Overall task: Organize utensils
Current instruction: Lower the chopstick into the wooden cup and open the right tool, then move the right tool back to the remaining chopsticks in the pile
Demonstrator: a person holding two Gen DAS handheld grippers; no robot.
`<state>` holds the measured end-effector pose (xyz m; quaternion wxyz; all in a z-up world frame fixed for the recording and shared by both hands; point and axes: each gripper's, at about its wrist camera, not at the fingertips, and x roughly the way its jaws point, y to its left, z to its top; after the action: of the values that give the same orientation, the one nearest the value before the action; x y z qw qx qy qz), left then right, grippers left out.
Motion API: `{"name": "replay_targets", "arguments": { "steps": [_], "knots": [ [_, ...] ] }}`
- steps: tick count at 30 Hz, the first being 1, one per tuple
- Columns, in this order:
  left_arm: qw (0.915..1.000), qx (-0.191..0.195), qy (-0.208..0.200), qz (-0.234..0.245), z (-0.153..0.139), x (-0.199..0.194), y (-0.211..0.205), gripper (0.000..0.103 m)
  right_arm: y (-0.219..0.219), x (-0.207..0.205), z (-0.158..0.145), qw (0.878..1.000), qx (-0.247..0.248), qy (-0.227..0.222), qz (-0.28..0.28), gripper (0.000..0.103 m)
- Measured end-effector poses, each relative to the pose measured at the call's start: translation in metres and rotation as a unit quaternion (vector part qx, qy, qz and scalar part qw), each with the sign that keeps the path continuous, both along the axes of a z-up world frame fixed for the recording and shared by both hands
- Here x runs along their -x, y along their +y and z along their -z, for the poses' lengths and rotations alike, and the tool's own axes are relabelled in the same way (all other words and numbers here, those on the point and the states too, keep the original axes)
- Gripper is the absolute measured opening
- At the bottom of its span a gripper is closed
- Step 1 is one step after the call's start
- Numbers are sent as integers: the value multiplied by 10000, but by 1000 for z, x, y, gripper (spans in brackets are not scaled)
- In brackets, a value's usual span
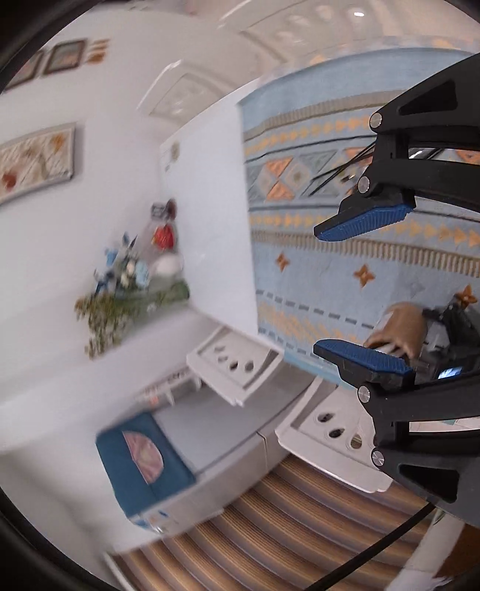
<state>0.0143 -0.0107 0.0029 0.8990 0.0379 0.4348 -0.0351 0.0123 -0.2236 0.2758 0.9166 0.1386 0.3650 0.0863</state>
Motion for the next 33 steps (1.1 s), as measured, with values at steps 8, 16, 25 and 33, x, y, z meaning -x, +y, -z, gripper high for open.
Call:
{"name": "replay_targets", "arguments": {
  "steps": [8,16,25,33],
  "knots": [
    [10000,-6,-1,-2,0,0,0,94,-53,-2,55,9957,91,696,610,53],
    [10000,4,11,-10,2,-1,2,95,-85,-27,150,9784,-601,1846,711,27],
    [10000,2,27,-37,3,-4,4,96,-75,-59,222,9695,203,2425,280,18],
    [10000,2,28,-35,3,-4,4,96,-61,-69,249,9581,982,2684,-202,18]
  ]
}}
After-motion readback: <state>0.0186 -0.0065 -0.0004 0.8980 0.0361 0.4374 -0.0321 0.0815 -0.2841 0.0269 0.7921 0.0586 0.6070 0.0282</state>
